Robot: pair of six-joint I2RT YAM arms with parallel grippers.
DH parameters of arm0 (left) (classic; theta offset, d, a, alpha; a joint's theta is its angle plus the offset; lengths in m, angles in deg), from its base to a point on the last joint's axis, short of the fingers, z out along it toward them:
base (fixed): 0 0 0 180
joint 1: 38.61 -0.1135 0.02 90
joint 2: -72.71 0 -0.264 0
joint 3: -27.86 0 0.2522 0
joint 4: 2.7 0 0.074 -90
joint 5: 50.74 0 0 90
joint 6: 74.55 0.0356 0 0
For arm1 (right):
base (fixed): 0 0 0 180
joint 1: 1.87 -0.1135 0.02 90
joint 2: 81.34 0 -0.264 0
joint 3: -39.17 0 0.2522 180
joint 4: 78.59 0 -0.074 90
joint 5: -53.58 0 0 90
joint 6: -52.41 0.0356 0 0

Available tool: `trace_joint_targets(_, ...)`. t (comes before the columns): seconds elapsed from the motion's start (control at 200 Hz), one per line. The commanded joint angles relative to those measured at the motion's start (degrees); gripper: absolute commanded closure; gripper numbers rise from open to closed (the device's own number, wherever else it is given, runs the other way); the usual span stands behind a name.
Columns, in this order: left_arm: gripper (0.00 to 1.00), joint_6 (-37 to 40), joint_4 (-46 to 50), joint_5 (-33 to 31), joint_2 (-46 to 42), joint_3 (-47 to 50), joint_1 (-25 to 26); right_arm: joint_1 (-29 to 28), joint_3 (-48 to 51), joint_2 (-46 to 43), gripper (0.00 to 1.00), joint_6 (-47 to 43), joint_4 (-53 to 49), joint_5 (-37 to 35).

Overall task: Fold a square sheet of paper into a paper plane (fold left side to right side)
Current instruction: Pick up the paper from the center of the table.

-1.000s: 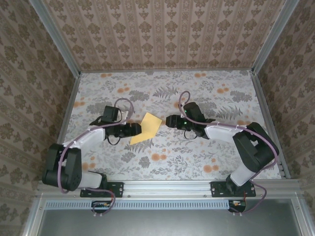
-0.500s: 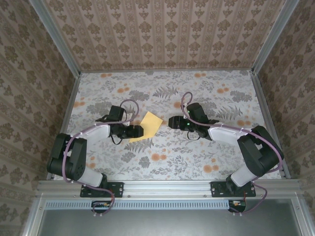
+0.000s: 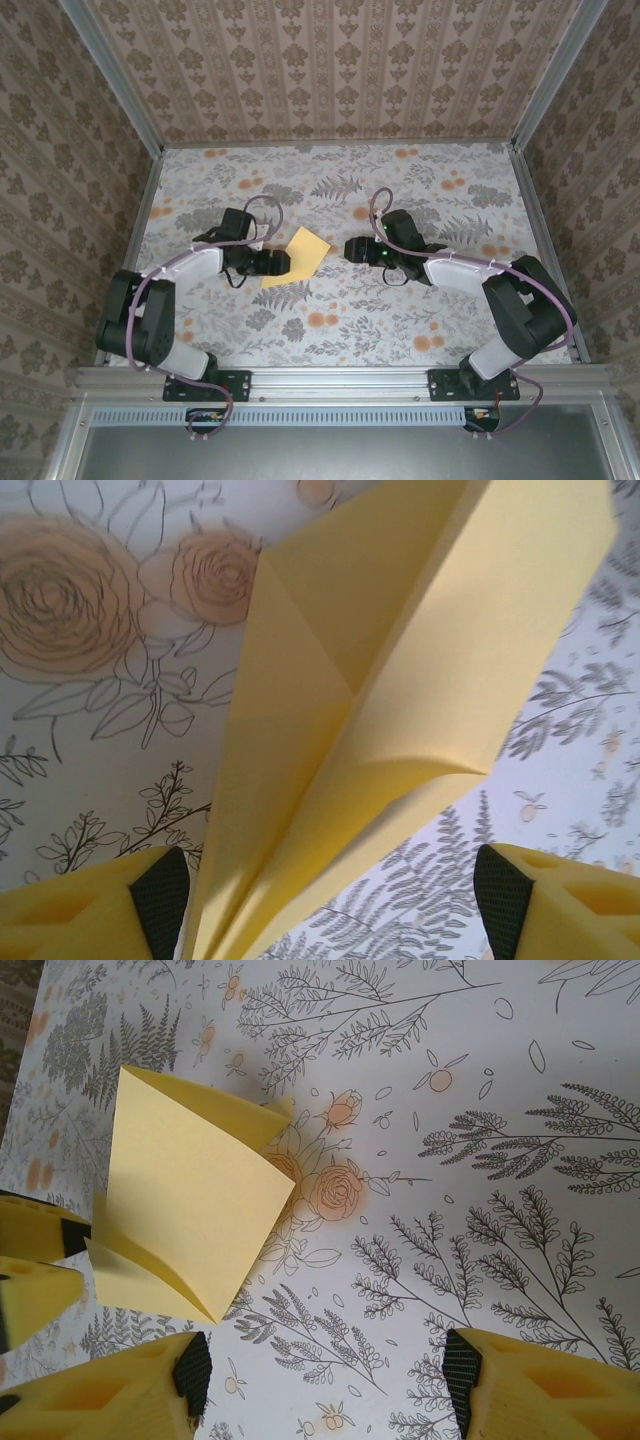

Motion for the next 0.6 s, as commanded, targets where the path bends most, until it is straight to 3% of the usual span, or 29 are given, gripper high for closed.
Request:
trace_joint_targets(0.0,0.22,2.4,-0.6,1.2,2.1,-1.4,-0.2,0.3,0.6,-1.4,0.34,-1.2,-0.8,1.2)
trace_joint_targets(0.17,0.34,2.2,-2.8,4.4,2.7,-1.1,0.3,0.5,0.6,-1.6,0.34,-1.3,-0.8,1.4)
trace_joint_targets(0.445,0.64,2.4,-3.3,5.6,3.8,-1.5,0.6,1.1,1.1,-1.9,0.34,-1.4,-0.8,2.1)
trace_joint_targets(0.595,0.68,2.4,-4.7,6.7,5.4,-1.7,1.1,1.8,1.7,-2.4,0.34,-1.4,-0.5,2.9)
